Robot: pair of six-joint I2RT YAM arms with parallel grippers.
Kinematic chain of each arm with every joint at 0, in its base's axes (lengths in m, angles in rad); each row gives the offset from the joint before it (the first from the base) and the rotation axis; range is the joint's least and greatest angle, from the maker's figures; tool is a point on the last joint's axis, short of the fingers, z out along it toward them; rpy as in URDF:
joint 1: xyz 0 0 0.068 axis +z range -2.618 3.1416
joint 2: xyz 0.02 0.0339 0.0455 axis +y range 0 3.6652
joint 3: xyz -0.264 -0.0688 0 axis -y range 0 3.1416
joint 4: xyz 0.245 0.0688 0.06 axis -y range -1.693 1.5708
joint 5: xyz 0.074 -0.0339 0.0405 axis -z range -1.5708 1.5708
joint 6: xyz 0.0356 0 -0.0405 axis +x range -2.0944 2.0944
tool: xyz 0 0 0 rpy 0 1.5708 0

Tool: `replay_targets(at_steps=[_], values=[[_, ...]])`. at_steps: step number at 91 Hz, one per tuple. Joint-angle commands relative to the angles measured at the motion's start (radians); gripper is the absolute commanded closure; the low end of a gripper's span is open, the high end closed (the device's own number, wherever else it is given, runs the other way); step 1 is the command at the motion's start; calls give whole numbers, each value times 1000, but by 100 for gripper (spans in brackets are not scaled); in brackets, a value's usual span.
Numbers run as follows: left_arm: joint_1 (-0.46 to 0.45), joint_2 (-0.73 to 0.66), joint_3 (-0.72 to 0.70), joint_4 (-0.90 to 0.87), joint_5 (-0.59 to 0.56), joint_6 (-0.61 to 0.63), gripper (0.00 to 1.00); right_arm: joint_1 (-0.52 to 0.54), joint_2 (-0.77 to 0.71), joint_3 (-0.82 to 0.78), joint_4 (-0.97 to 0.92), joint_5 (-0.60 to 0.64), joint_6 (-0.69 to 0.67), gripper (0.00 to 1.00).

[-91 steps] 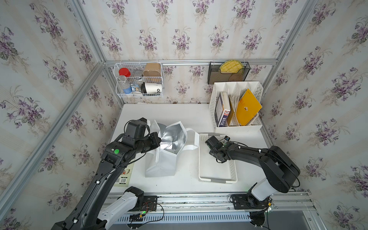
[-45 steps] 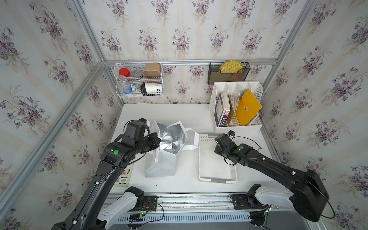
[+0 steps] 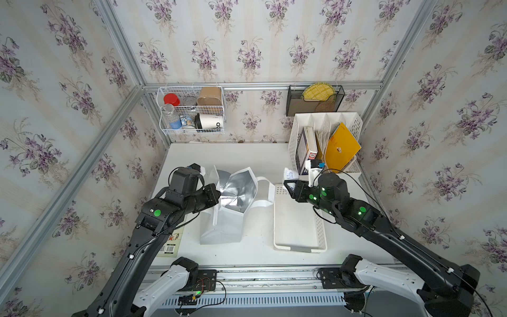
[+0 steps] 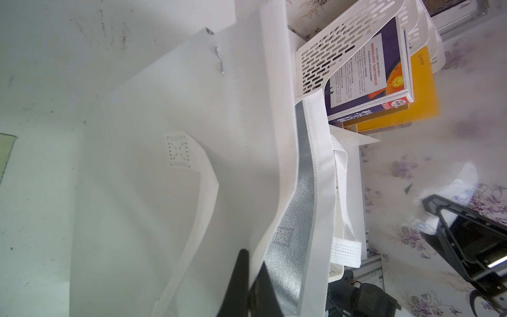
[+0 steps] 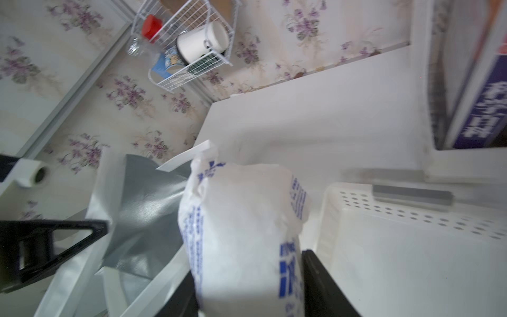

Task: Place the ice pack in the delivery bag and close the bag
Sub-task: Pick up the ice pack from the bin, then place the ice pack in the delivery bag.

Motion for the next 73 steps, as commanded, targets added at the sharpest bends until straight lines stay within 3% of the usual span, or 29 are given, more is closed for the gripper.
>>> replay_targets(at_steps=[1, 12, 30, 73], values=[[1, -6, 0, -9, -7, -7, 100, 120, 96, 114, 68, 15, -112, 73], [1, -14, -2, -20, -17, -5, 100, 222, 269, 293, -11, 85, -183, 72], [1, -23, -1, -25, -26, 0, 100, 253, 472, 458, -148, 109, -181, 72], [1, -20, -6, -27, -22, -3, 100, 255, 560, 509, -134, 104, -164, 69]])
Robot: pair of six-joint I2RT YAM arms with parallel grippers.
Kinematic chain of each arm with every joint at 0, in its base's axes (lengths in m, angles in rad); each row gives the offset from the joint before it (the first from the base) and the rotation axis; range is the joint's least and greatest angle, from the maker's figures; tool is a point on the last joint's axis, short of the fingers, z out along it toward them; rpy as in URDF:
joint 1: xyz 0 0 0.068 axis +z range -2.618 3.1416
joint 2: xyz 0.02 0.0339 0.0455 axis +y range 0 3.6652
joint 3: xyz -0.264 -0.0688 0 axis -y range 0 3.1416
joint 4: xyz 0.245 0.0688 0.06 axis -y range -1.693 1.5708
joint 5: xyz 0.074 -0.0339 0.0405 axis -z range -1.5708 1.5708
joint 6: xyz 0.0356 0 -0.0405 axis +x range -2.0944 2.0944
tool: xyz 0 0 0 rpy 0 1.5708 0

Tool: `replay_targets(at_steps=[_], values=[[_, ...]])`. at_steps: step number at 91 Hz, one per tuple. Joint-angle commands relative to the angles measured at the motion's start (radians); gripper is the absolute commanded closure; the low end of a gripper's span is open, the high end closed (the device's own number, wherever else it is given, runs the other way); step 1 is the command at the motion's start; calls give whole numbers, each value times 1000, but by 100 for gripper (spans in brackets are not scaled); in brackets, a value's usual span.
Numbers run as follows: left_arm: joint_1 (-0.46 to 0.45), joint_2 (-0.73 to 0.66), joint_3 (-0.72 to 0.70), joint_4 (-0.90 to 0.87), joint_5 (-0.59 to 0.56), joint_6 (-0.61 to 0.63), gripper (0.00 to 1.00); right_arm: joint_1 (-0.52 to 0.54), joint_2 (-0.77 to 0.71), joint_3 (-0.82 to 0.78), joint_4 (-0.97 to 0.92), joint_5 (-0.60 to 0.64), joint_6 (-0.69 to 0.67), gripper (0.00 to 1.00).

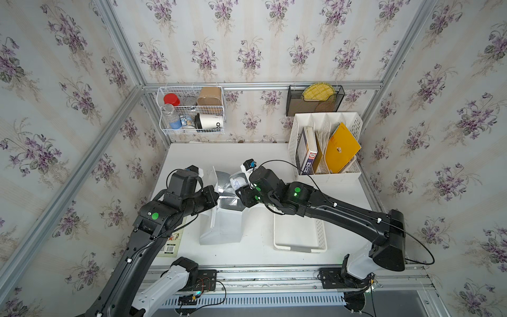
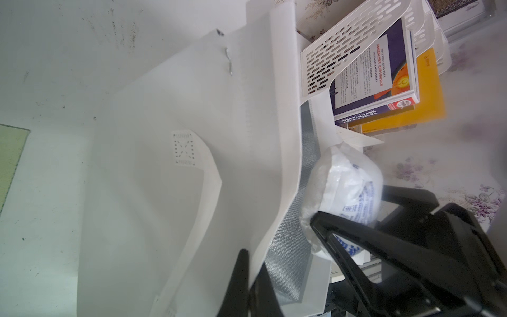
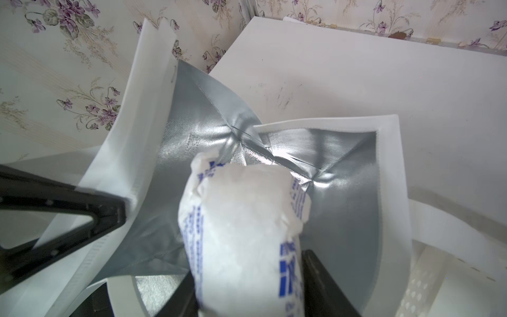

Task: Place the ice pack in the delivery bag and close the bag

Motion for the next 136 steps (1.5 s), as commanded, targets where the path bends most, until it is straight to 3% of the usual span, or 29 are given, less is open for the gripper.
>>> replay_targets(at_steps=[1, 23, 51, 65, 81, 88, 115, 136], values=[[1, 1, -1, -6, -3, 1, 100, 0, 5, 28, 39, 8, -4, 69], [1, 4, -1, 2, 8, -2, 100, 0, 63, 33, 21, 83, -18, 67], [1, 2, -4, -4, -2, 8, 100, 5, 137, 50, -13, 23, -15, 60], [1, 4, -1, -2, -9, 11, 100, 5, 138, 54, -21, 14, -10, 45], [1, 9, 0, 2, -2, 8, 100, 7, 118, 58, -19, 36, -9, 15], [1, 9, 0, 3, 3, 8, 100, 9, 78, 47, 7, 67, -19, 9], [1, -3, 5, -11, -8, 8, 100, 8, -152, -94, 83, 303, -23, 3], [1, -17, 4, -22, -14, 6, 100, -11, -102, -95, -10, 320, 42, 6]])
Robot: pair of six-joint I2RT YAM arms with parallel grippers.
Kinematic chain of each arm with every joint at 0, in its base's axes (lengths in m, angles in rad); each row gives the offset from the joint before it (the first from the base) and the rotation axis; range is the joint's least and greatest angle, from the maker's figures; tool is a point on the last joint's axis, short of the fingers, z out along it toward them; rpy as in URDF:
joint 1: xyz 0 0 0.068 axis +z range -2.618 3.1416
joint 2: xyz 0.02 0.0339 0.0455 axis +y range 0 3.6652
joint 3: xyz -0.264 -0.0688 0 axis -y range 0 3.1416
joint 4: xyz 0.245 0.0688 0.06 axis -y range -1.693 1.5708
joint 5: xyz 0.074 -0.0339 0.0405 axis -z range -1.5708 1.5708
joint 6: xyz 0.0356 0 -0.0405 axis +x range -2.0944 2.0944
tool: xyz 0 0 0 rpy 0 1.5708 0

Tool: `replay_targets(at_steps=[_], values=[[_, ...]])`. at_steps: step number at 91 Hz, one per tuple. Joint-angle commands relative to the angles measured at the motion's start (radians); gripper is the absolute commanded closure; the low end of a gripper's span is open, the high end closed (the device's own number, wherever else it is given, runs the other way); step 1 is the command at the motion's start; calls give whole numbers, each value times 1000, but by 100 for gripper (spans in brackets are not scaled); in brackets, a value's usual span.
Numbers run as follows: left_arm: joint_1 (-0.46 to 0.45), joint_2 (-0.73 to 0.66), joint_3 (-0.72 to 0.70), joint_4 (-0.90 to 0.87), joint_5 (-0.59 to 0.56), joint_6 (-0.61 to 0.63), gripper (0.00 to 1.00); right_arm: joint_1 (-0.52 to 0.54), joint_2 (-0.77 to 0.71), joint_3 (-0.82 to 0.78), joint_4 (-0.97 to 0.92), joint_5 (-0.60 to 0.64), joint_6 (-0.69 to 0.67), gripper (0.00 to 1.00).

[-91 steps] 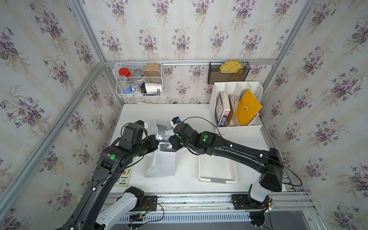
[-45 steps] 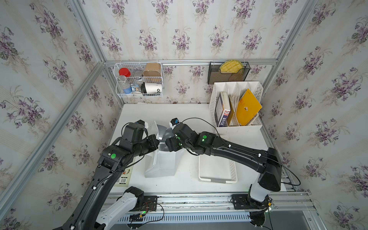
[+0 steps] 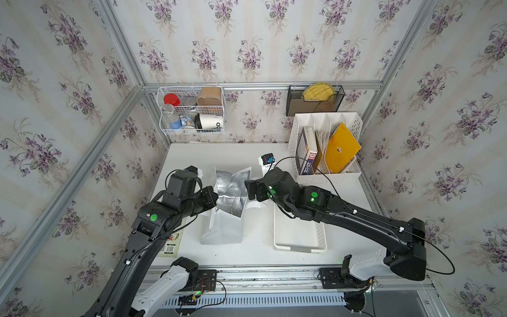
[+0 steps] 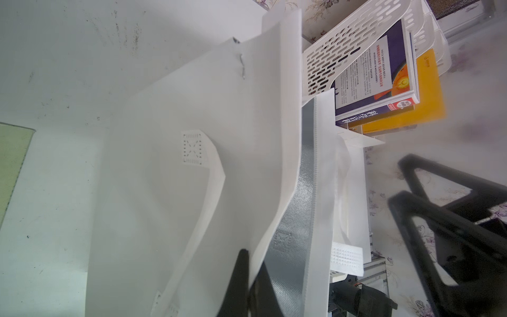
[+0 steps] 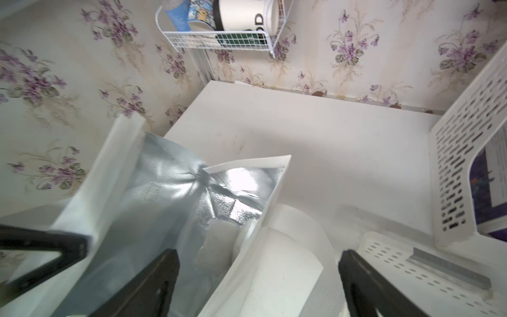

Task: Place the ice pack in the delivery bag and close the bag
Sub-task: Place the ice pack in the delivery bag, then place the delivery bag at the center of the board.

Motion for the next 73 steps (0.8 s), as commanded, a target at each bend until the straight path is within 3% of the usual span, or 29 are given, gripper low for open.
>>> replay_targets(at_steps=[1, 17, 24, 38, 52, 73], values=[[1, -6, 3, -12, -8, 6, 100, -4, 43, 23, -55, 36, 43, 6], [1, -10, 3, -25, -16, 1, 100, -4, 164, 115, -116, 6, 63, 15], [1, -21, 7, -14, 3, -5, 100, -4, 206, 159, -143, -14, 73, 25], [1, -34, 23, 6, -40, 6, 100, -4, 212, 166, -127, -51, 82, 56], [4, -6, 53, 18, -20, 14, 100, -4, 171, 134, -106, -89, 102, 100], [17, 97, 161, 20, 55, 53, 100, 25, 60, 91, -103, -87, 143, 100]])
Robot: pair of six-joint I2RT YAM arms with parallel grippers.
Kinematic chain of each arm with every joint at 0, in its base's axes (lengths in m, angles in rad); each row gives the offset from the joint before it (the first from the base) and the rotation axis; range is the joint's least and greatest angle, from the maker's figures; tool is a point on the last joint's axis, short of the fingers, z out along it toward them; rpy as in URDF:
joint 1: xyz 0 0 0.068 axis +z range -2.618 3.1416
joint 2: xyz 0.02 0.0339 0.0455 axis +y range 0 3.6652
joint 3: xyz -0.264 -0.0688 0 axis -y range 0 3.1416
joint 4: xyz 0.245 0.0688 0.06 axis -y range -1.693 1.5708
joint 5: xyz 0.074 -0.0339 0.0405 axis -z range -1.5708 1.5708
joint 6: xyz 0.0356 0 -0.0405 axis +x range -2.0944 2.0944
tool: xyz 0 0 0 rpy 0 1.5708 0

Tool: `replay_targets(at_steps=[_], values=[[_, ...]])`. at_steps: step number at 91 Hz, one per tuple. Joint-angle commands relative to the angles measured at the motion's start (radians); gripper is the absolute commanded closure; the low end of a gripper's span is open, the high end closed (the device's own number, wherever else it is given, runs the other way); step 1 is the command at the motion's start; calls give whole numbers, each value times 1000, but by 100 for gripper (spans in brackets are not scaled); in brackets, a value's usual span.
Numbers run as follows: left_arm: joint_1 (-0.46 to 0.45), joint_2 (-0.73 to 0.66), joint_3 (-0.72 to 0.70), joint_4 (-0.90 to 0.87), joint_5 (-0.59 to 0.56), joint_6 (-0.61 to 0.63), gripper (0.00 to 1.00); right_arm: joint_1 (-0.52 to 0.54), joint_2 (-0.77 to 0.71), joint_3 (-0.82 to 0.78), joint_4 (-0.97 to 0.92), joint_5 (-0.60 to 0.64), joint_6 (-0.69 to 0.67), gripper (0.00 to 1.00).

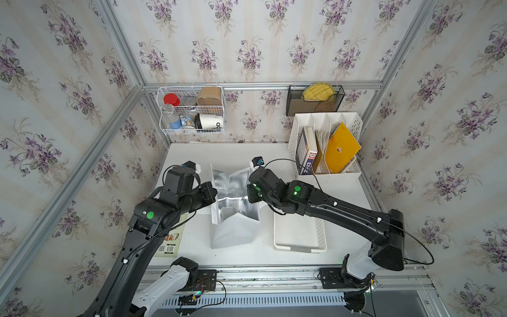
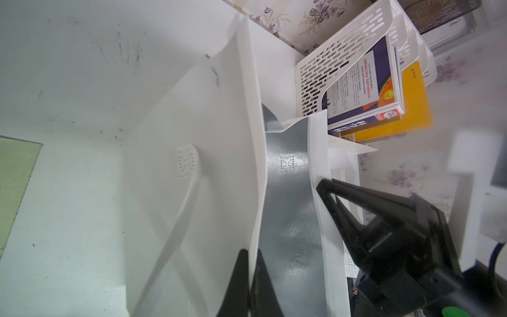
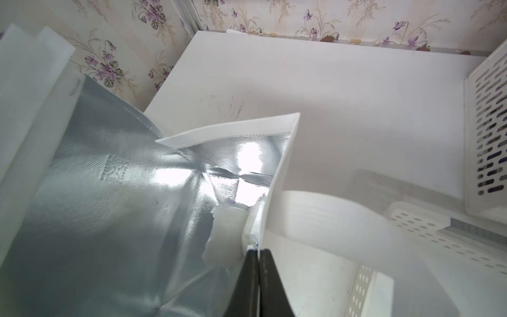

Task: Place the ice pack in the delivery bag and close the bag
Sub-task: Place the delivery bag at the center of the board.

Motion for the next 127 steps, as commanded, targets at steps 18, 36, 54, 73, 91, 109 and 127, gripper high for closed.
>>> replay_targets(at_steps=[18, 36, 54, 73, 91, 109, 127], values=[[11, 82, 79, 83, 148, 64, 100, 86, -143, -147, 100, 9, 136, 100], [33, 123, 105, 59, 141, 175, 100, 150, -194, -205, 116, 83, 237, 100], [51, 186, 77, 70, 221, 224, 100, 164, -220, -240, 128, 193, 240, 100], [53, 190, 52, 82, 252, 244, 100, 125, -193, -259, 98, 210, 227, 97], [53, 156, 70, 25, 225, 272, 85, 37, -208, -271, 134, 80, 122, 72], [54, 93, 123, -30, 246, 283, 57, 23, -244, -217, 128, 84, -68, 37], [53, 20, 159, -40, 298, 236, 42, -34, -267, -179, 105, 64, -218, 19]])
